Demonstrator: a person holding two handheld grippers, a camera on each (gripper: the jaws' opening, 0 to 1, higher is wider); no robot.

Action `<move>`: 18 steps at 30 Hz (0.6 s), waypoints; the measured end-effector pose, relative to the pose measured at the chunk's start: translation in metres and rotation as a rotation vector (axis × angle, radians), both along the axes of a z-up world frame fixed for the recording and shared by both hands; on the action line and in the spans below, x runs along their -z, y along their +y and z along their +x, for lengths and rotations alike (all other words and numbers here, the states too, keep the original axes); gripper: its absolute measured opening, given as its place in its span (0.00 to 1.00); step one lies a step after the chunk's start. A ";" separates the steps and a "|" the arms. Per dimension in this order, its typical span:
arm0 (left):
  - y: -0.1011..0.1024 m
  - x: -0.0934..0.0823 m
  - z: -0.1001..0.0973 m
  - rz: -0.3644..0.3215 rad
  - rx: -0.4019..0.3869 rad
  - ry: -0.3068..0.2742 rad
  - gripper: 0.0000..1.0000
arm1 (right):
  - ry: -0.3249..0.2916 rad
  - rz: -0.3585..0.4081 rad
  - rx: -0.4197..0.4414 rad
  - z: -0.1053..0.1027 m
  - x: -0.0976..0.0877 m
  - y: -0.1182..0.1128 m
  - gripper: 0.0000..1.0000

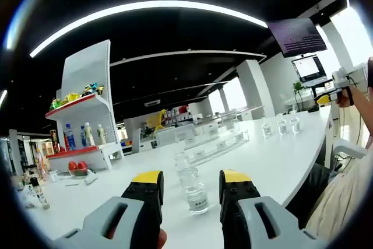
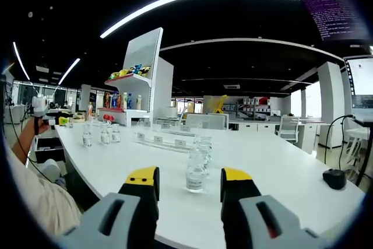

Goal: Identify the label on the chemical reagent bottle, grasp the chemical reagent bottle, and place it in the designated position on the reagent rack

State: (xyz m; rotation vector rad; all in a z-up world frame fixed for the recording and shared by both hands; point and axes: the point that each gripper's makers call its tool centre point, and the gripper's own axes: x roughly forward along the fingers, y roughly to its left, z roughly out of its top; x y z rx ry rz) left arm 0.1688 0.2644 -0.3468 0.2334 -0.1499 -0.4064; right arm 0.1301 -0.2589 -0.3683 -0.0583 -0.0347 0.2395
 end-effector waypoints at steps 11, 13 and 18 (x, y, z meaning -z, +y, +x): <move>0.000 0.000 0.001 0.003 0.000 0.002 0.39 | 0.001 -0.003 -0.004 0.000 -0.001 0.004 0.42; 0.001 0.001 0.001 0.005 -0.002 0.005 0.39 | 0.002 -0.003 -0.004 0.000 -0.001 0.004 0.42; 0.002 0.002 0.001 0.000 -0.002 0.005 0.39 | 0.002 -0.006 -0.007 -0.001 -0.001 0.007 0.42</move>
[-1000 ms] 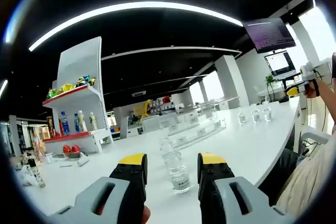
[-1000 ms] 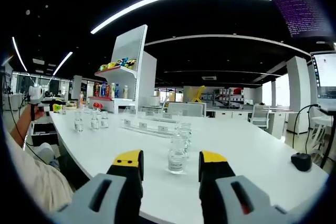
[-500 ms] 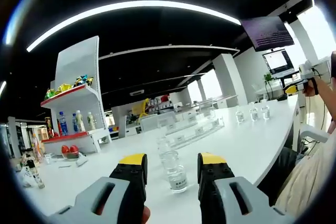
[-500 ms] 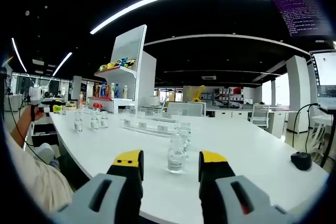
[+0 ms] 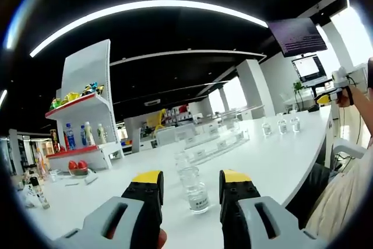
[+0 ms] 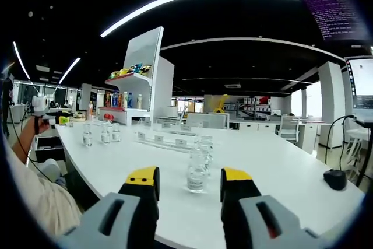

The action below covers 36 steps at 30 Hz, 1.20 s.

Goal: Identify the label on the chemical reagent bottle, grasp the chemical reagent bottle, and place it in the designated position on the reagent rack

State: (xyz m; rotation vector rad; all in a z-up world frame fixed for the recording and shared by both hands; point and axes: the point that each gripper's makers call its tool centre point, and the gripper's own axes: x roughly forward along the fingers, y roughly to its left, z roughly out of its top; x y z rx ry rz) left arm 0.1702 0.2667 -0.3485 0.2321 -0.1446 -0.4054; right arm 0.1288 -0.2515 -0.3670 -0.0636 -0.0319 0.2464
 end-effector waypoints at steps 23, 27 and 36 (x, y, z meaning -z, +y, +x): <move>-0.013 0.000 -0.001 0.027 0.028 0.007 0.39 | 0.008 -0.003 -0.009 0.002 0.002 -0.001 0.42; -0.014 -0.001 -0.002 0.033 0.029 0.008 0.39 | 0.010 -0.005 -0.018 0.002 0.000 0.002 0.42; -0.011 0.002 0.001 0.038 0.021 0.012 0.39 | 0.010 0.004 -0.012 0.002 0.003 0.002 0.42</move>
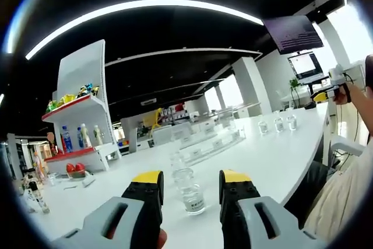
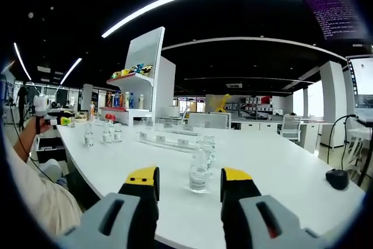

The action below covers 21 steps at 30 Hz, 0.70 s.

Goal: Identify the label on the chemical reagent bottle, grasp the chemical reagent bottle, and place it in the designated position on the reagent rack

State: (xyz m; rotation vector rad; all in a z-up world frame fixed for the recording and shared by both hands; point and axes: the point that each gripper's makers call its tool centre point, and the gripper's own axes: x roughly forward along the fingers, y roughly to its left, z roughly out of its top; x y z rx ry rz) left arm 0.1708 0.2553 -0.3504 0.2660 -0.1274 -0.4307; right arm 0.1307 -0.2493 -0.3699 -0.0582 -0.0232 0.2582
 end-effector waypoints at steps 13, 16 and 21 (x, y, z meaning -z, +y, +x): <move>0.005 0.003 -0.002 -0.005 -0.001 0.010 0.39 | -0.014 -0.005 -0.005 -0.002 -0.005 0.000 0.42; 0.008 0.004 -0.001 -0.008 -0.010 0.012 0.39 | -0.019 -0.005 -0.008 -0.001 -0.006 -0.001 0.42; 0.012 0.005 0.000 -0.010 -0.019 0.016 0.39 | -0.016 -0.003 -0.002 0.000 -0.005 -0.004 0.42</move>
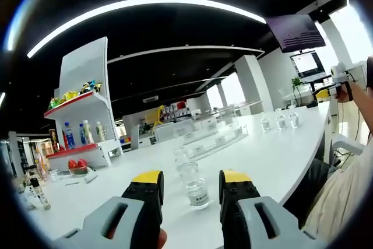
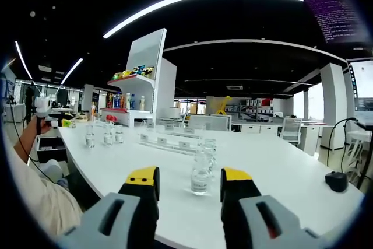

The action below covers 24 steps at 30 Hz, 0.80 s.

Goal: Identify the label on the chemical reagent bottle, grasp the chemical reagent bottle, and place it in the designated position on the reagent rack

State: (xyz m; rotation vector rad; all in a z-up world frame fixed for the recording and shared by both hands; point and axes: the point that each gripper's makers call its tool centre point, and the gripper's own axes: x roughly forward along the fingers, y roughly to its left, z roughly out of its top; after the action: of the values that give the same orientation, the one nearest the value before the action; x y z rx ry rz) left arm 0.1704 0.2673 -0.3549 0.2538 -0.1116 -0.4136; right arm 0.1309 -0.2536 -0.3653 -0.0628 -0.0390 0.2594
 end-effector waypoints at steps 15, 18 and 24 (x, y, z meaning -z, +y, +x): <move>0.001 0.009 0.005 0.001 -0.004 0.025 0.39 | 0.010 -0.011 -0.011 0.002 0.003 0.004 0.41; 0.002 0.011 0.007 -0.003 -0.007 0.031 0.39 | 0.006 -0.009 -0.019 0.004 0.003 0.003 0.41; 0.002 0.015 0.011 -0.004 -0.007 0.043 0.39 | 0.016 -0.011 -0.023 0.007 0.007 -0.002 0.41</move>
State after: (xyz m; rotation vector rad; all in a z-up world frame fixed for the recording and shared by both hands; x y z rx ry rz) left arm 0.1811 0.2689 -0.3703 0.2409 -0.0692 -0.4113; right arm 0.1384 -0.2554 -0.3723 -0.0711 -0.0220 0.2831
